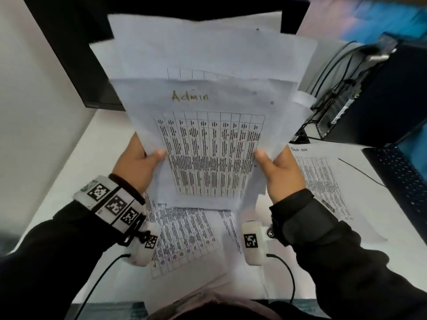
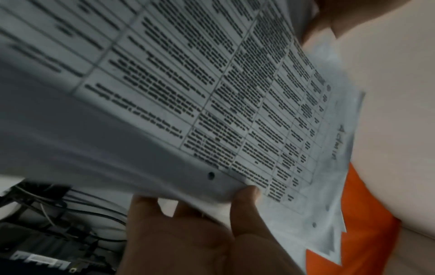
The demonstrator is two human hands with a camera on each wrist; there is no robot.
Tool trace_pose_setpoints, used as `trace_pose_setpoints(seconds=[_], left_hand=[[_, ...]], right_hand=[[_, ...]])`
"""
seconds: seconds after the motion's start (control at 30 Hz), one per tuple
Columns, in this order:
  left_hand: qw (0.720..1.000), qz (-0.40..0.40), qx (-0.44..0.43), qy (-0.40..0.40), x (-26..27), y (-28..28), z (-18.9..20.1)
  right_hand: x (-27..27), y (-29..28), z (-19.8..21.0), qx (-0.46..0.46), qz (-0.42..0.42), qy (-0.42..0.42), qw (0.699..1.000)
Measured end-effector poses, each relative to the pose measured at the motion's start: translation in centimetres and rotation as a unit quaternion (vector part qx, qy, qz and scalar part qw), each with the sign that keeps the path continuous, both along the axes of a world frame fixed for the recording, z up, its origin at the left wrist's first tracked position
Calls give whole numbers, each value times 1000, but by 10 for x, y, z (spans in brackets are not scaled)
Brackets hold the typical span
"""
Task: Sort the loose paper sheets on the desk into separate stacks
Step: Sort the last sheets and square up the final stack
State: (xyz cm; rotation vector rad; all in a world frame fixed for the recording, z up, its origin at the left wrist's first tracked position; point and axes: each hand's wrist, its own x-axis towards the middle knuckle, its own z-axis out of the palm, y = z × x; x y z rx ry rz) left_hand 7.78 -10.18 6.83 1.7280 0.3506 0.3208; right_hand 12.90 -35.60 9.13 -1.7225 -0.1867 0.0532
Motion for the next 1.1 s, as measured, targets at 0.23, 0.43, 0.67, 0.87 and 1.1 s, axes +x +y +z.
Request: trace_pose_setpoints(seconds=[0.23, 0.43, 0.67, 0.87, 1.1], left_hand=[[998, 0, 40, -41, 1, -14, 25], [994, 54, 68, -66, -4, -27, 43], [993, 37, 50, -96, -15, -26, 48], [995, 36, 32, -85, -15, -15, 40], [998, 8, 40, -43, -14, -4, 22]], right_hand=[[1, 12, 2, -14, 0, -30, 999], [2, 22, 20, -14, -18, -46, 999], [-6, 27, 29, 28, 1, -52, 998], [5, 31, 56, 84, -8, -89, 992], [15, 39, 79, 37, 11, -178, 983]])
